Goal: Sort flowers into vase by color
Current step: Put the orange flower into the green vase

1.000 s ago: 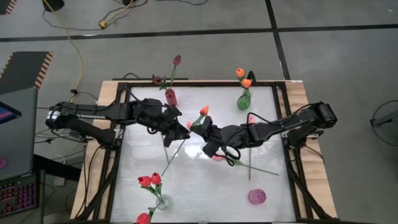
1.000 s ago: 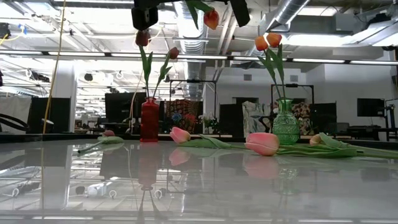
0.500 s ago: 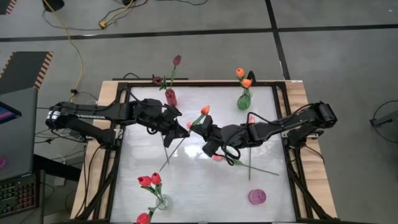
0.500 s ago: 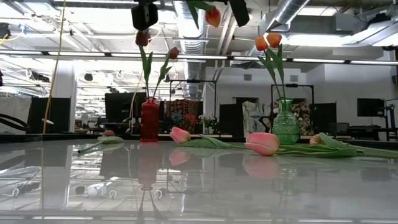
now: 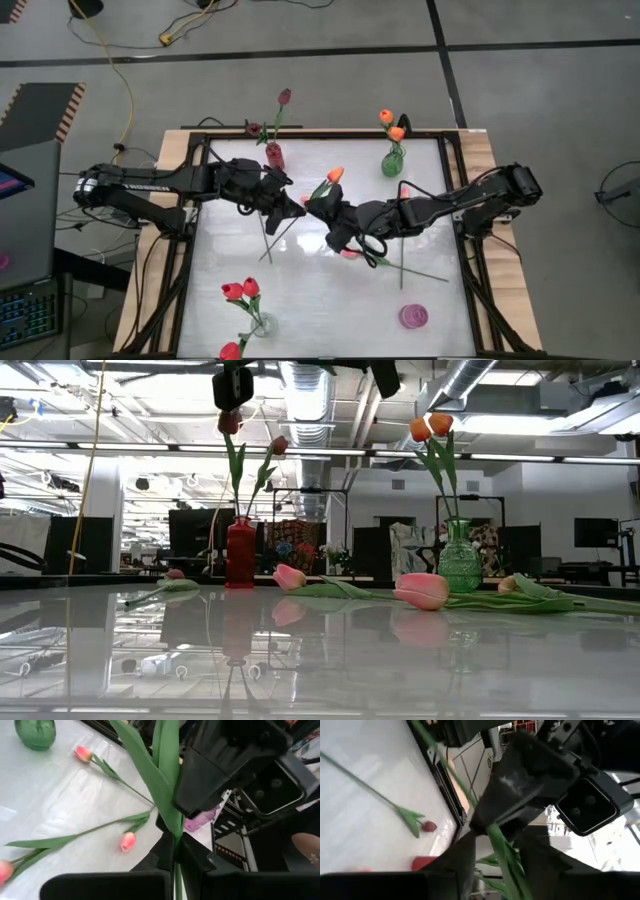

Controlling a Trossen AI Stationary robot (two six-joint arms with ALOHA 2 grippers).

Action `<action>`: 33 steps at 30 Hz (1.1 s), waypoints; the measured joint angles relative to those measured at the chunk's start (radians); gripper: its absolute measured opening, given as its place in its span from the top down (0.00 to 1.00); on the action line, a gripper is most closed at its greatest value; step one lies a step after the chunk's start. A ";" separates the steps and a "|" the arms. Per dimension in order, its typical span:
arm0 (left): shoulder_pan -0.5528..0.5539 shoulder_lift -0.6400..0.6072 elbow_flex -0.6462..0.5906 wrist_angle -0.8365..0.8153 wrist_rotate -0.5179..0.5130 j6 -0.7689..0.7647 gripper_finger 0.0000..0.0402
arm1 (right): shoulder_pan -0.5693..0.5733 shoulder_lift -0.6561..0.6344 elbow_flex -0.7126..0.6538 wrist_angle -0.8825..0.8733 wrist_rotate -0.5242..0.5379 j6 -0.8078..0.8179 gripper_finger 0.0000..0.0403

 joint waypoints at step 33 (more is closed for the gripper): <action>0.000 0.000 0.000 0.000 -0.383 0.269 1.00 | -0.083 -0.403 -0.202 -0.333 -0.084 1.105 0.55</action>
